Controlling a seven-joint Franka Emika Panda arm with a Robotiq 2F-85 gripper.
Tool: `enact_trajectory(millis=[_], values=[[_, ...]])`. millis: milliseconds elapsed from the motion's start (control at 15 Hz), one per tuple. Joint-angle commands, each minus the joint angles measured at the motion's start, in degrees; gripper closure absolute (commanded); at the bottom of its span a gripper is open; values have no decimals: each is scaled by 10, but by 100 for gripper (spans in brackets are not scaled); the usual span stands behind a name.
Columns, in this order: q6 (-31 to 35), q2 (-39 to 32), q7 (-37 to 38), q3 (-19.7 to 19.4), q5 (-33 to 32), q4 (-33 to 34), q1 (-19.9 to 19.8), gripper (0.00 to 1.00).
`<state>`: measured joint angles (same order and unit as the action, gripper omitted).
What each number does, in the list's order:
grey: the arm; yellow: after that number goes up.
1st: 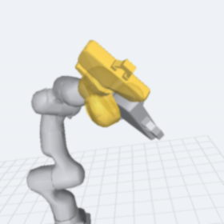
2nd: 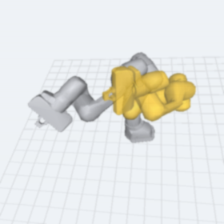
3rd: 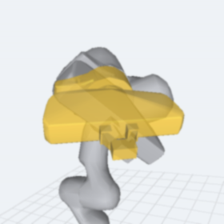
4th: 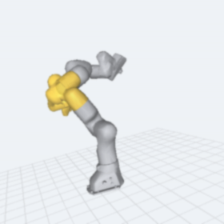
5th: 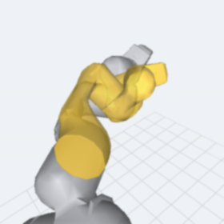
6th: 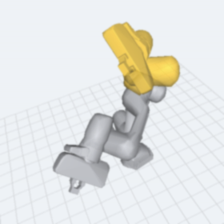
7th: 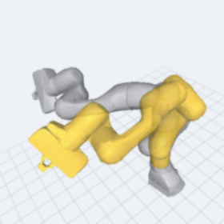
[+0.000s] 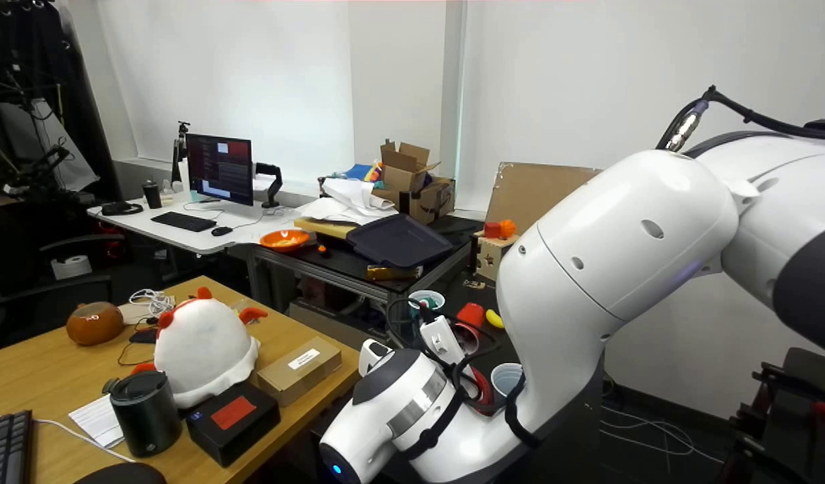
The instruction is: Pour the contents in the red cup into the red bowl
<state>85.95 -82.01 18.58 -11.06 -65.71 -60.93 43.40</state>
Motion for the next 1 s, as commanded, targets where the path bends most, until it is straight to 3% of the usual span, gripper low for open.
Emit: enact_trajectory(millis=[0,933], values=[[-15,-8,13,-14,-11,12,8,99],[-5,-11,41,-34,-63,7,16,99]])
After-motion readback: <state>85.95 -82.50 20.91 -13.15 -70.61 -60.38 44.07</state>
